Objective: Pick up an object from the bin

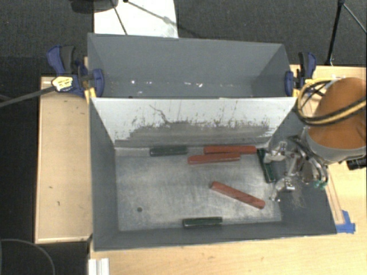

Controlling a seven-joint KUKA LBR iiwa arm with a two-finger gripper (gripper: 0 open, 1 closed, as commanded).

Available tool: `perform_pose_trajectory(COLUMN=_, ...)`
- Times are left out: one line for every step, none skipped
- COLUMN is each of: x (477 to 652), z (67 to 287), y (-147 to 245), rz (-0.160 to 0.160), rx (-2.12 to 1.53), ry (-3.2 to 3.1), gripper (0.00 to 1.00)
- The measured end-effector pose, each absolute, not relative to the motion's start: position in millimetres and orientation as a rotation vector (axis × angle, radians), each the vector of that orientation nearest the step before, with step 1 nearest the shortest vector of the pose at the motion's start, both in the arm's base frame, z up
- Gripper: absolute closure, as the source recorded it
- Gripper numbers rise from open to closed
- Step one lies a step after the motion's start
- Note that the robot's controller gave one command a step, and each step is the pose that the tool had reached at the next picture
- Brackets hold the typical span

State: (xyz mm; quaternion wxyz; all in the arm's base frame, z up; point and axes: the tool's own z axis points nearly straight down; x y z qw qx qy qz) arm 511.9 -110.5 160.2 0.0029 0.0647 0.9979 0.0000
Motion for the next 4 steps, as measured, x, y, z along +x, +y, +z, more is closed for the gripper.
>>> perform_pose_trajectory(x=526.5, z=161, y=-51, rz=0.003, rx=0.273, ry=3.127, gripper=0.00)
perform_pose_trajectory(x=491.1, z=136, y=-21, rz=0.000, rx=0.257, ry=3.130, gripper=0.00)
perform_pose_trajectory(x=516.4, z=74, y=-26, rz=0.002, rx=0.396, ry=3.111, gripper=0.00)
perform_pose_trajectory(x=503.8, z=75, y=-5, rz=-0.002, rx=0.427, ry=3.098, gripper=1.00)
